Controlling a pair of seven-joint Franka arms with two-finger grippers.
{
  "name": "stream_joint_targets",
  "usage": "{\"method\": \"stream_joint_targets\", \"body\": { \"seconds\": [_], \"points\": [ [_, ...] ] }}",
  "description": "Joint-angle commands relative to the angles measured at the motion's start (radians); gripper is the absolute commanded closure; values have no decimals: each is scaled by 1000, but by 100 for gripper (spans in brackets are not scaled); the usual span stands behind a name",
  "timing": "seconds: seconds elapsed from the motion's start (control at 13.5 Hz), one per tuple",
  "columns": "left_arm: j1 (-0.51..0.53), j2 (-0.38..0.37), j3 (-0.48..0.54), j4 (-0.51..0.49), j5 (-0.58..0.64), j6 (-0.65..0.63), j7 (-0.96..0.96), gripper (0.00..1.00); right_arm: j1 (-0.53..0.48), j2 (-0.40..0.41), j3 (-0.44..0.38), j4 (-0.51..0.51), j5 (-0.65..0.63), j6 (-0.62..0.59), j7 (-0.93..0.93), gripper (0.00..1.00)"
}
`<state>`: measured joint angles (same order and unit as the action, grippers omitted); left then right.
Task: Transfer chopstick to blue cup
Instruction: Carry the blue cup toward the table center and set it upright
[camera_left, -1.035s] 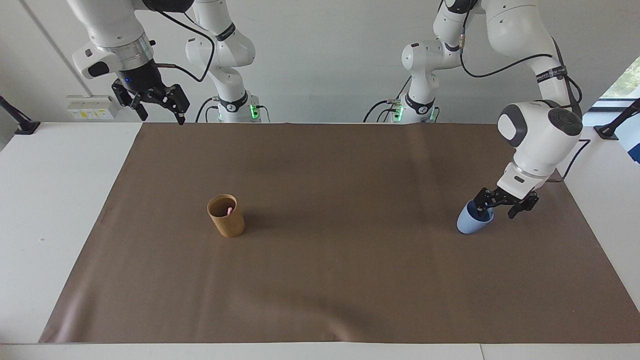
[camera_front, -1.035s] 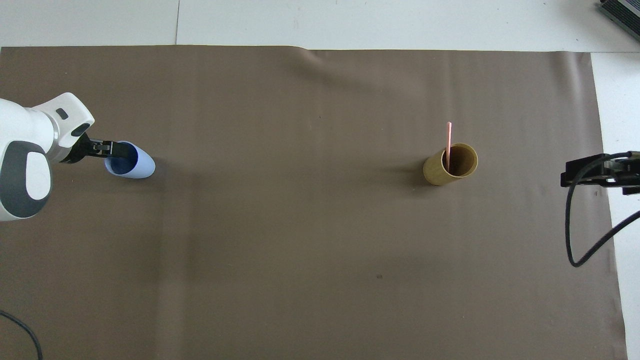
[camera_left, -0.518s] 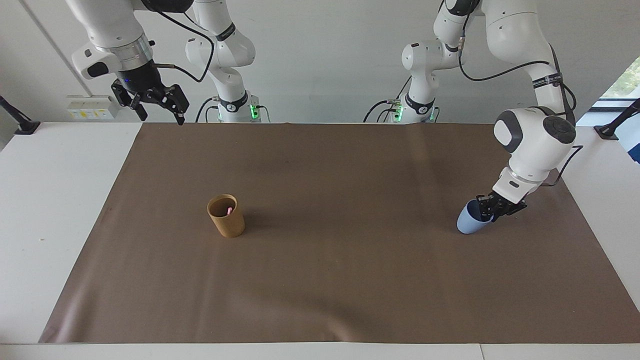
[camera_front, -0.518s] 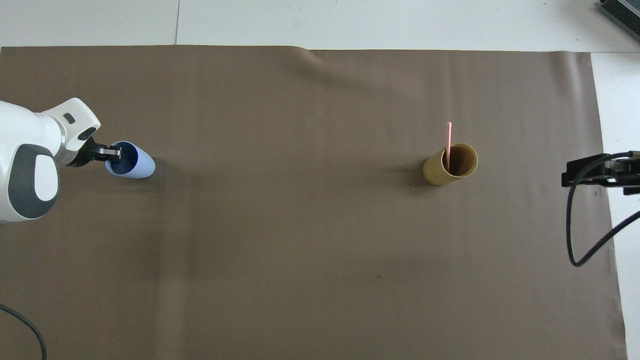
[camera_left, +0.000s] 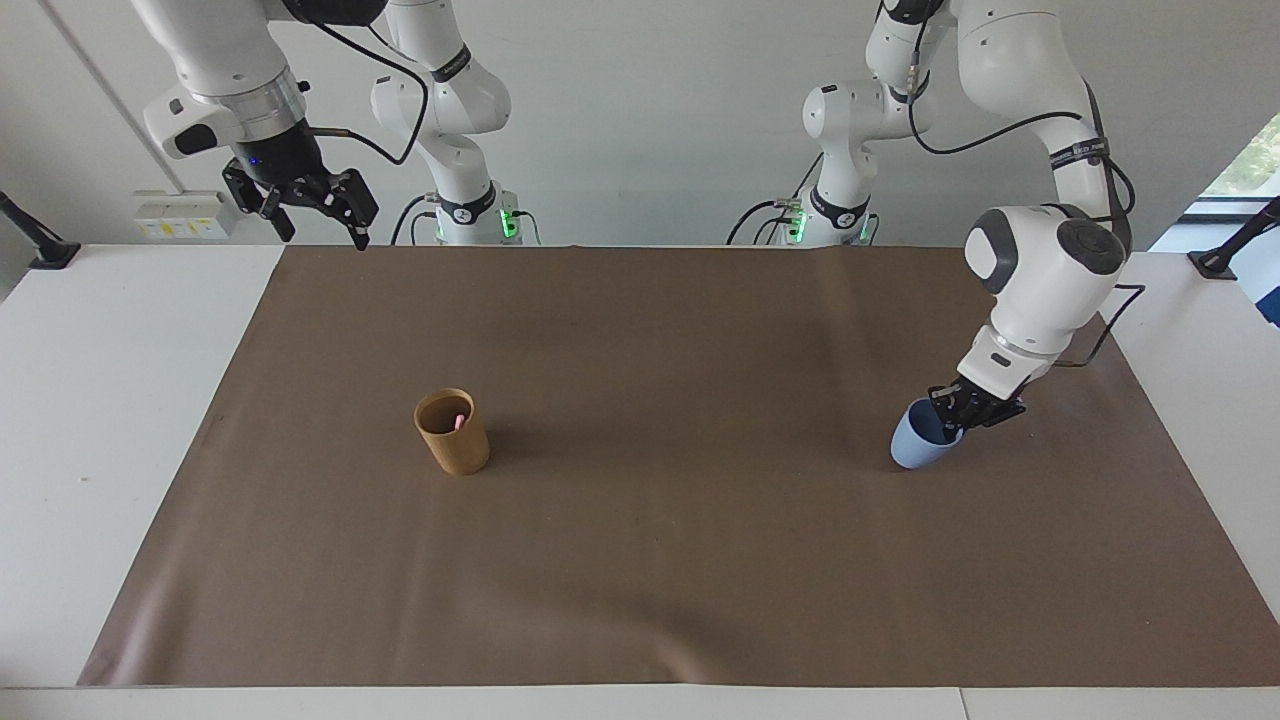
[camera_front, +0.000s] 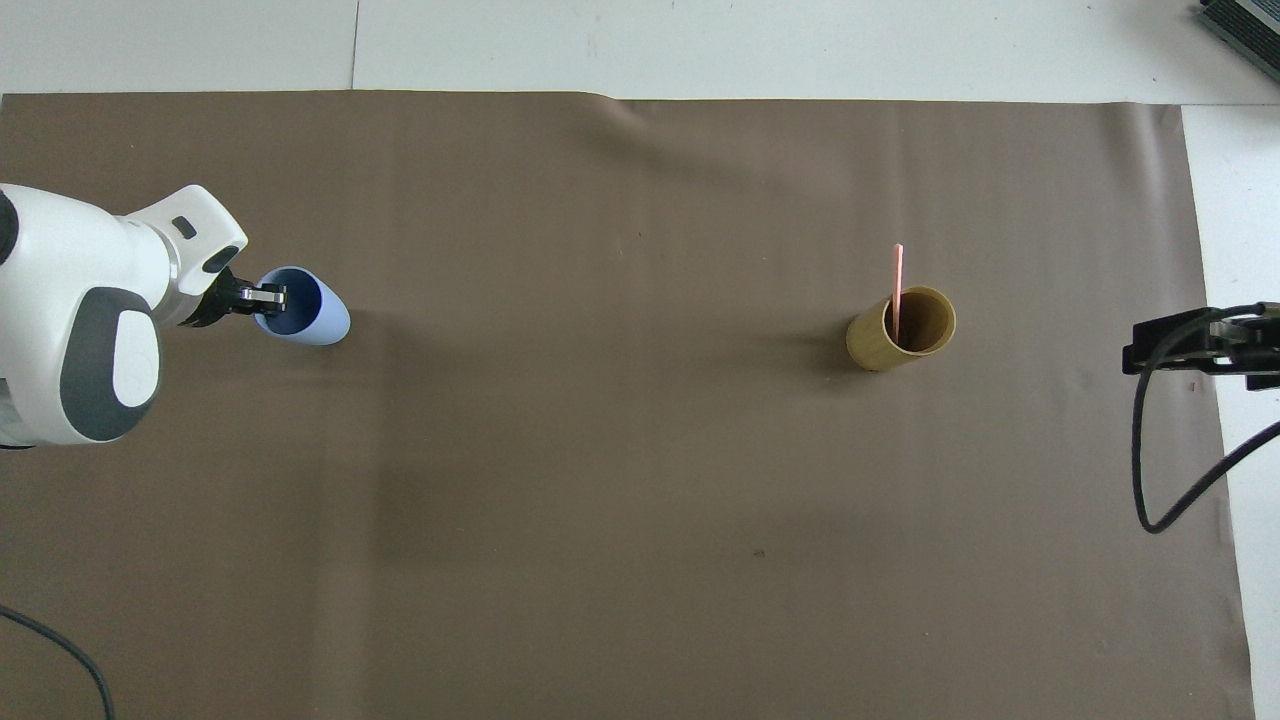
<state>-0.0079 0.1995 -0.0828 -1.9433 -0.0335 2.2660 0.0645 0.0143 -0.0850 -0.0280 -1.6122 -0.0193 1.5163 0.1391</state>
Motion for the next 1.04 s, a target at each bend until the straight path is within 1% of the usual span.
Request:
{"method": "stream_joint_targets", "body": {
  "seconds": [0.0, 0.22, 0.3, 0.44, 0.74, 0.81, 0.96],
  "points": [
    [-134, -15, 14, -2, -3, -16, -147, 100, -13, -30, 7, -29, 6, -19, -29, 0],
    [-306, -29, 14, -5, -3, -13, -365, 100, -10, -30, 8, -29, 6, -18, -29, 0],
    [-364, -23, 14, -6, -2, -13, -432, 100, -10, -30, 8, -29, 6, -18, -29, 0],
    [-444, -12, 14, -11, 1, 7, -532, 100, -13, -30, 8, -31, 7, -18, -32, 0],
    [-559, -8, 14, -11, 1, 27, -612, 100, -13, -30, 8, -31, 16, -2, -53, 0],
    [-582, 20, 14, -11, 1, 47, -632, 100, -13, -30, 8, -32, 16, 11, -76, 0],
    [-593, 28, 9, -14, 1, 84, -634, 100, -13, -29, 8, -34, 18, 57, -104, 0]
  ]
}}
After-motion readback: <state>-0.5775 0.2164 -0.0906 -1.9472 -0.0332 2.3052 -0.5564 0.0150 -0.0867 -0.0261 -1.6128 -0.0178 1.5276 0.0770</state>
